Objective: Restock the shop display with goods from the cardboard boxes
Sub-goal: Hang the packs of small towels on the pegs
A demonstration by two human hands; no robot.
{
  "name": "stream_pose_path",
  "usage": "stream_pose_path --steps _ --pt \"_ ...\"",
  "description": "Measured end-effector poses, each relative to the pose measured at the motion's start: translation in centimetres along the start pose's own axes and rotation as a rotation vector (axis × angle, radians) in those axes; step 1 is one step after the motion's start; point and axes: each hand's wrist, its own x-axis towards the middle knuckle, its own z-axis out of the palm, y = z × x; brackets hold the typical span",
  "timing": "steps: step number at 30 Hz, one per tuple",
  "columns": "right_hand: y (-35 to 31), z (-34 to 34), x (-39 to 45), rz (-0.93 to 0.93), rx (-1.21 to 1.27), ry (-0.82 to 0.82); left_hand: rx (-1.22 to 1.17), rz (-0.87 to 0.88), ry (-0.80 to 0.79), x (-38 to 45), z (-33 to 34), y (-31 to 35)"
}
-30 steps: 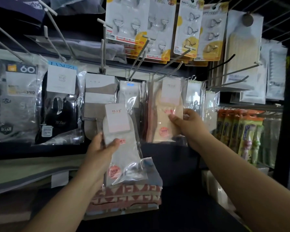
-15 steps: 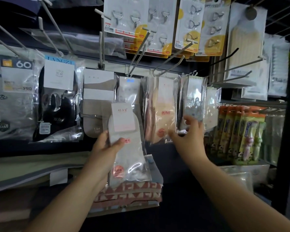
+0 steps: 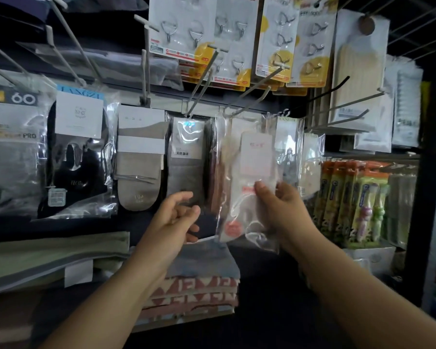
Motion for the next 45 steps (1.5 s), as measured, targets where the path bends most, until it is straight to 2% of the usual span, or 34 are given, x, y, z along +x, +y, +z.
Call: stream_pose_path --steps 8,16,21,25,28,32,35,39,45 --pt "-3.4 0.3 4.1 0.008 0.02 -0.097 0.031 -0.049 -0.014 -0.8 -1.0 1.0" --pt "-2.9 0.6 3.8 0.086 0.083 -0.24 0.077 -0.084 0.008 -1.6 -1.8 1.1" --pt "-1.0 -0.1 2.9 0.024 -0.033 -0.145 0.153 -0.067 0.007 -1.7 -1.7 0.4" --pt "1.5 -1.7 0.6 -0.089 -0.334 0.071 0.194 -0.051 0.04 -2.0 -1.4 -0.8" --pt "3.0 -3.8 -2.8 -0.182 -0.349 0.12 0.221 -0.019 0.067 -3.0 -0.9 -2.3" --pt "5.3 -7.5 -8.4 -0.218 -0.33 0.125 0.23 0.011 0.062 -5.7 1.2 -4.5" --pt "7.6 -11.1 -13.1 -0.143 -0.334 0.149 0.199 -0.049 -0.016 -8.8 4.3 -6.5" --pt "11.5 -17.0 -19.6 0.036 -0.356 0.253 0.154 -0.099 -0.223 -14.1 9.5 -9.8" --pt "17.5 -25.8 -30.9 0.336 -0.45 0.478 0.144 -0.367 -0.51 -22.7 16.7 -17.0"
